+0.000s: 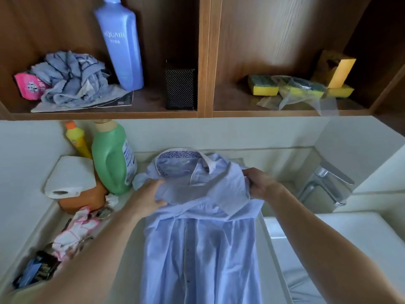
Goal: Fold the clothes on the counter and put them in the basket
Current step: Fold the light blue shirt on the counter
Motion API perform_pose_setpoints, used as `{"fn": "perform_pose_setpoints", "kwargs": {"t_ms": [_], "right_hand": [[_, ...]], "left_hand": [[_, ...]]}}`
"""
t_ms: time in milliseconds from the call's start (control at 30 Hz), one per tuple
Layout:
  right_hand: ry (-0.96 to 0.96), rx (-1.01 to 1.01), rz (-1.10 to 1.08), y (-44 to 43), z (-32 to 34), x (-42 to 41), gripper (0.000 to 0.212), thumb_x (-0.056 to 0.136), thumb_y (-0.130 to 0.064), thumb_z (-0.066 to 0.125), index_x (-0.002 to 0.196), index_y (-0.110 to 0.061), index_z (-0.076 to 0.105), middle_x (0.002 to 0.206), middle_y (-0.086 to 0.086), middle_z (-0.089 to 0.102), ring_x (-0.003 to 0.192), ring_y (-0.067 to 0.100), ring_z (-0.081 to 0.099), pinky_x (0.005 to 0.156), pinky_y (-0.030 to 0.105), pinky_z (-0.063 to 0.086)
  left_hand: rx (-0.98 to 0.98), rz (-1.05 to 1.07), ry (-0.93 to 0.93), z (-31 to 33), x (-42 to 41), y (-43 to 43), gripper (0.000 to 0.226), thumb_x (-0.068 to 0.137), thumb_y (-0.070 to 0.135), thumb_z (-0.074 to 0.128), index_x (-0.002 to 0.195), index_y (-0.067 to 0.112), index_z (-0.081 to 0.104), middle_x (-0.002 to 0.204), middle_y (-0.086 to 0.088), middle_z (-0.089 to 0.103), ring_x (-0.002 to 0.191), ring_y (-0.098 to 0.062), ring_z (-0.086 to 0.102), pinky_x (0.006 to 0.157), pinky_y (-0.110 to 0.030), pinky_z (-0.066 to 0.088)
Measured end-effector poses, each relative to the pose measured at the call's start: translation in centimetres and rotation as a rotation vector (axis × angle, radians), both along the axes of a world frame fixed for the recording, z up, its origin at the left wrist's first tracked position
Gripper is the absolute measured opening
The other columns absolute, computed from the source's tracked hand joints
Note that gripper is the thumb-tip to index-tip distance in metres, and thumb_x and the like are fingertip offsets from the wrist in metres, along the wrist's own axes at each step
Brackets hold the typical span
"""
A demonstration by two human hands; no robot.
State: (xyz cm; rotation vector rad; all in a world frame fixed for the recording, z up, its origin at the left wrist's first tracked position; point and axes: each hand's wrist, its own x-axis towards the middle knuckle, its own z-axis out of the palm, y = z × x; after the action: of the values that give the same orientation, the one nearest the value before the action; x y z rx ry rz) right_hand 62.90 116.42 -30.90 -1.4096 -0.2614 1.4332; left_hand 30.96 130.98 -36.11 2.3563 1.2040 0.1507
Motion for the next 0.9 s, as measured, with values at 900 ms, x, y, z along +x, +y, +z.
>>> {"fn": "perform_pose_setpoints", "kwargs": {"t_ms": [900], "right_hand": [[0.074, -0.166, -0.448, -4.7, -4.4, -0.1, 0.033, 0.094, 0.001, 0.056, 0.127, 0.001, 0.062, 0.109, 0.012, 0.069, 0.102, 0.024, 0.064, 0.099, 0.033, 0.048]], "left_hand": [[0.119, -0.126, 0.013, -3.4, 0.5, 2.3, 0.048, 0.092, 0.014, 0.066, 0.136, 0.025, 0.049, 0.134, 0.005, 0.059, 0.109, -0.022, 0.063, 0.083, -0.038, 0.051]]}}
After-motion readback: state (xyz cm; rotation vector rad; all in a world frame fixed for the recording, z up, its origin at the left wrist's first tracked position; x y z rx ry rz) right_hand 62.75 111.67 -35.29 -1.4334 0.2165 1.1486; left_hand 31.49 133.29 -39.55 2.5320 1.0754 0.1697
